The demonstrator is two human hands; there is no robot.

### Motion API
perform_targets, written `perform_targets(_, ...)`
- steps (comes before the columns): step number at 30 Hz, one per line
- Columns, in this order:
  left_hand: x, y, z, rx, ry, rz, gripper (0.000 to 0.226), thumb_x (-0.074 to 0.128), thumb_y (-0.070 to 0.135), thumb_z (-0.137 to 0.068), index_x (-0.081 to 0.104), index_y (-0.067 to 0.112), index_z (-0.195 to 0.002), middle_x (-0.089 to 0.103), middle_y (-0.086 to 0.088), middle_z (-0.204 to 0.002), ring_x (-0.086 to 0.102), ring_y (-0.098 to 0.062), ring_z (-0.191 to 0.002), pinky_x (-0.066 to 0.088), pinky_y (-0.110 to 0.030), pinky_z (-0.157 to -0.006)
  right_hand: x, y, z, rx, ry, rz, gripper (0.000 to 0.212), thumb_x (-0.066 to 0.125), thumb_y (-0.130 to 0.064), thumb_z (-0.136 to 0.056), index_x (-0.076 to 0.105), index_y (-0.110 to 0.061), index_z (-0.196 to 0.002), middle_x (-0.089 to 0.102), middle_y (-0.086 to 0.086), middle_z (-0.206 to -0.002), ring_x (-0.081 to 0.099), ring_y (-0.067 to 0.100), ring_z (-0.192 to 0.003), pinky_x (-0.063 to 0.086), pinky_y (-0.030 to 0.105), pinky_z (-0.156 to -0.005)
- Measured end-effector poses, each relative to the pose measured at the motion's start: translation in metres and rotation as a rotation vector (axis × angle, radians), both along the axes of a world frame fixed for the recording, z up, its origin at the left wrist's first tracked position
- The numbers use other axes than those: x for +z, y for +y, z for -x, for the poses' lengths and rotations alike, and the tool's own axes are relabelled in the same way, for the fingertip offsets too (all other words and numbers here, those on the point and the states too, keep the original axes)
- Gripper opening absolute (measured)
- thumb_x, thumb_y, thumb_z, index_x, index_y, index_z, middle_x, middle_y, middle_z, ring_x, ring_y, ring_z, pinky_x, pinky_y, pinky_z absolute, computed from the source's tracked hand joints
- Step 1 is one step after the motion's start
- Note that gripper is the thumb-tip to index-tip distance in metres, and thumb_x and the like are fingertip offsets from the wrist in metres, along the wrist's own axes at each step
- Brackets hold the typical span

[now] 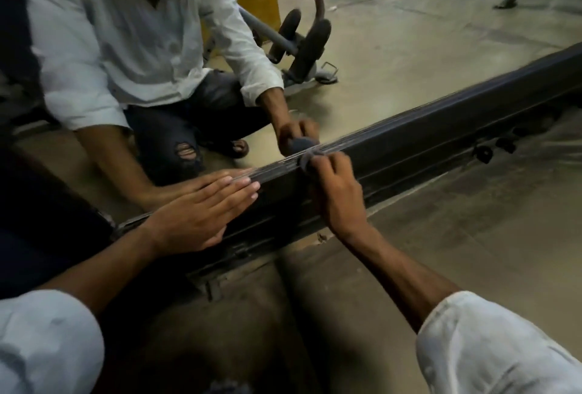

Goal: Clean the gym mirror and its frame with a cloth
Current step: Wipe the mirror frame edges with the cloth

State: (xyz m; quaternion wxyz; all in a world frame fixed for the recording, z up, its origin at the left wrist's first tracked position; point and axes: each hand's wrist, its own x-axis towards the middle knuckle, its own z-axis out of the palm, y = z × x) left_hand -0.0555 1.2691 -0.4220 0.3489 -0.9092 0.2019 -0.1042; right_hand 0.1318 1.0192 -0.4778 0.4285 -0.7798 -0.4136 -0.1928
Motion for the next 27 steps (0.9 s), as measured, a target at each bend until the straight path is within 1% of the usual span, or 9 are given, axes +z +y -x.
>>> perform_targets(3, 0.001, -0.002, 0.000, 0.018, -0.001, -0.025, 0.091, 0.064, 0.030, -0.093, 0.020, 0.001, -0.167, 0.012, -0.020, -0.177, 0.013, -0.034, -0.164, 0.018, -0.050, -0.132, -0.008, 0.001, 0.001, -0.131, 0.210, -0.074, 0.045, 0.076, -0.007, -0.083, 0.050, -0.014, -0.119, 0.044, 0.006, -0.124, 0.055, 0.028, -0.111, 0.061, 0.050, -0.076)
perform_targets(8, 0.004, -0.006, 0.000, 0.060, -0.007, -0.106, 0.088, 0.062, 0.031, -0.093, 0.024, 0.001, -0.167, 0.015, -0.019, -0.176, 0.015, -0.034, -0.164, 0.010, -0.049, -0.134, -0.013, 0.014, 0.026, 0.227, -0.071, 0.137, 0.037, 0.058, -0.010, -0.086, 0.057, -0.012, -0.123, 0.048, 0.011, -0.123, 0.056, 0.031, -0.106, 0.061, 0.047, -0.066)
perform_targets(10, 0.006, -0.008, 0.000, 0.076, 0.000, -0.106, 0.089, 0.063, 0.032, -0.093, 0.024, 0.003, -0.167, 0.015, -0.018, -0.176, 0.015, -0.033, -0.164, 0.007, -0.048, -0.134, -0.011, 0.006, 0.006, 0.153, -0.069, 0.078, 0.039, 0.068, -0.006, -0.084, 0.057, -0.013, -0.122, 0.049, 0.010, -0.120, 0.056, 0.029, -0.104, 0.061, 0.045, -0.066)
perform_targets(14, 0.005, -0.019, -0.003, 0.101, 0.018, -0.061, 0.092, 0.063, 0.028, -0.090, 0.020, 0.005, -0.168, 0.009, -0.018, -0.177, 0.007, -0.032, -0.165, 0.004, -0.047, -0.134, -0.005, -0.011, -0.037, -0.262, 0.272, -0.200, 0.044, 0.081, -0.006, -0.080, 0.053, -0.011, -0.114, 0.048, 0.010, -0.122, 0.054, 0.027, -0.111, 0.060, 0.041, -0.080)
perform_targets(17, 0.005, -0.041, -0.042, 0.052, 0.037, -0.090, 0.092, 0.058, 0.033, -0.096, 0.011, 0.003, -0.169, 0.002, -0.019, -0.178, 0.002, -0.034, -0.165, 0.007, -0.049, -0.134, -0.007, -0.001, -0.022, -0.183, 0.177, -0.156, 0.045, 0.081, -0.005, -0.079, 0.053, -0.011, -0.113, 0.047, 0.010, -0.120, 0.051, 0.026, -0.111, 0.051, 0.029, -0.074)
perform_targets(20, 0.007, -0.062, -0.093, -0.032, 0.031, -0.110, 0.088, 0.052, 0.035, -0.099, 0.011, 0.002, -0.169, 0.006, -0.018, -0.178, 0.000, -0.033, -0.165, 0.002, -0.048, -0.135, -0.012, -0.004, -0.022, 0.001, 0.054, -0.067, 0.044, 0.077, -0.010, -0.082, 0.052, -0.013, -0.118, 0.043, 0.007, -0.119, 0.053, 0.030, -0.109, 0.056, 0.040, -0.069)
perform_targets(22, 0.008, -0.071, -0.115, -0.074, 0.035, -0.111, 0.085, 0.050, 0.035, -0.100, 0.013, 0.002, -0.168, 0.008, -0.017, -0.177, 0.000, -0.033, -0.165, -0.003, -0.048, -0.134, -0.009, -0.015, -0.044, -0.055, 0.076, -0.110, 0.044, 0.077, -0.010, -0.084, 0.053, -0.015, -0.120, 0.043, 0.005, -0.121, 0.055, 0.030, -0.110, 0.061, 0.045, -0.073)
perform_targets(25, 0.003, -0.072, -0.125, -0.103, 0.039, -0.150, 0.084, 0.048, 0.037, -0.101, 0.012, 0.001, -0.168, 0.007, -0.018, -0.177, -0.002, -0.036, -0.165, -0.007, -0.049, -0.133, -0.003, -0.023, -0.061, -0.291, 0.276, -0.271, 0.042, 0.076, -0.006, -0.084, 0.054, -0.015, -0.119, 0.044, 0.005, -0.123, 0.055, 0.024, -0.111, 0.061, 0.043, -0.083)
perform_targets(27, 0.001, -0.072, -0.126, -0.109, 0.038, -0.139, 0.081, 0.050, 0.037, -0.100, 0.021, 0.000, -0.166, 0.017, -0.020, -0.175, 0.003, -0.038, -0.164, -0.005, -0.050, -0.133, 0.000, -0.020, -0.047, -0.191, 0.188, -0.208, 0.044, 0.074, -0.006, -0.083, 0.056, -0.014, -0.122, 0.044, 0.006, -0.124, 0.055, 0.025, -0.111, 0.059, 0.038, -0.084)
